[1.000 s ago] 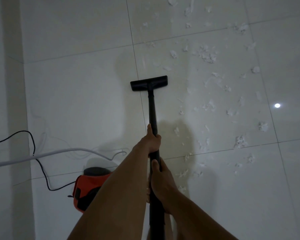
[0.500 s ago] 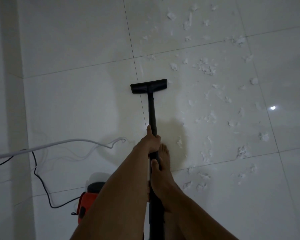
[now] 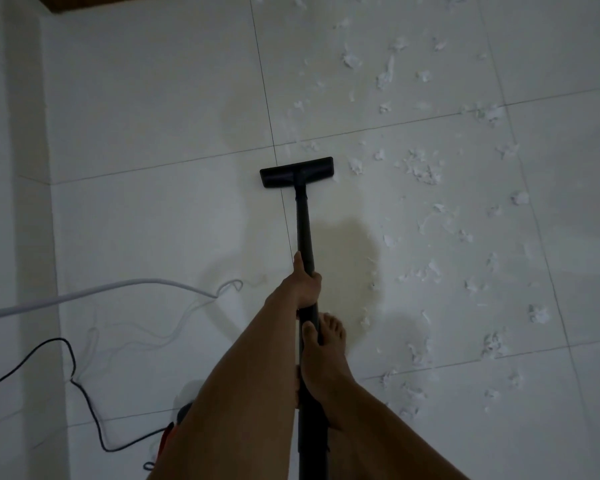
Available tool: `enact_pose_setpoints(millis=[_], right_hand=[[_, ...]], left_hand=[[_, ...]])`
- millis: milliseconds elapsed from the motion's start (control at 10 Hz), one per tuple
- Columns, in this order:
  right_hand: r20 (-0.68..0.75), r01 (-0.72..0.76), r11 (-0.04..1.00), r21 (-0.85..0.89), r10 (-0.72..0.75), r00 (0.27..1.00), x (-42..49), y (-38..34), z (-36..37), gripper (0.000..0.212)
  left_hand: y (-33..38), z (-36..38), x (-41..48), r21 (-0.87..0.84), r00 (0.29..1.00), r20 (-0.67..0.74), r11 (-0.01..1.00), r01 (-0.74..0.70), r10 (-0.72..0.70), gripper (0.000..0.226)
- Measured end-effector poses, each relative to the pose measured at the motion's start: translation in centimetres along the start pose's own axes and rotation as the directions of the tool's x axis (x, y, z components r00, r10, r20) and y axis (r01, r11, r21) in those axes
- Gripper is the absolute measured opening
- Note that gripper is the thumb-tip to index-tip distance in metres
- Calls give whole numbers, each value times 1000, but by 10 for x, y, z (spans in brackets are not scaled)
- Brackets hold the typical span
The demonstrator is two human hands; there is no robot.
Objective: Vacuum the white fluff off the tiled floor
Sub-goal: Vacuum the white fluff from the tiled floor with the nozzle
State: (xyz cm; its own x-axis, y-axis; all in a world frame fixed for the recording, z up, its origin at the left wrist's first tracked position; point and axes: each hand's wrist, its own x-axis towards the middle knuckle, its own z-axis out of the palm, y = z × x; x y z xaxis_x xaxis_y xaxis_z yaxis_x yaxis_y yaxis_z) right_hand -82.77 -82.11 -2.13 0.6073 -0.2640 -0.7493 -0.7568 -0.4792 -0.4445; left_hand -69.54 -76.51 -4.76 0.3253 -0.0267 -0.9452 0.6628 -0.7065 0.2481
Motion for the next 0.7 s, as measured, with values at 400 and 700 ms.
enact_pose_setpoints(millis=[400,700], right_hand=[[146,-259,938,232,229,962,47,-51,-12,87],[267,-175,951,257,104,958,44,-131,-76,38]], left_hand=[[53,-47,22,-3,1000,-18,1000,22,-22,75],[87,-81,40,4,1000,-24,1000,20,-20,75]])
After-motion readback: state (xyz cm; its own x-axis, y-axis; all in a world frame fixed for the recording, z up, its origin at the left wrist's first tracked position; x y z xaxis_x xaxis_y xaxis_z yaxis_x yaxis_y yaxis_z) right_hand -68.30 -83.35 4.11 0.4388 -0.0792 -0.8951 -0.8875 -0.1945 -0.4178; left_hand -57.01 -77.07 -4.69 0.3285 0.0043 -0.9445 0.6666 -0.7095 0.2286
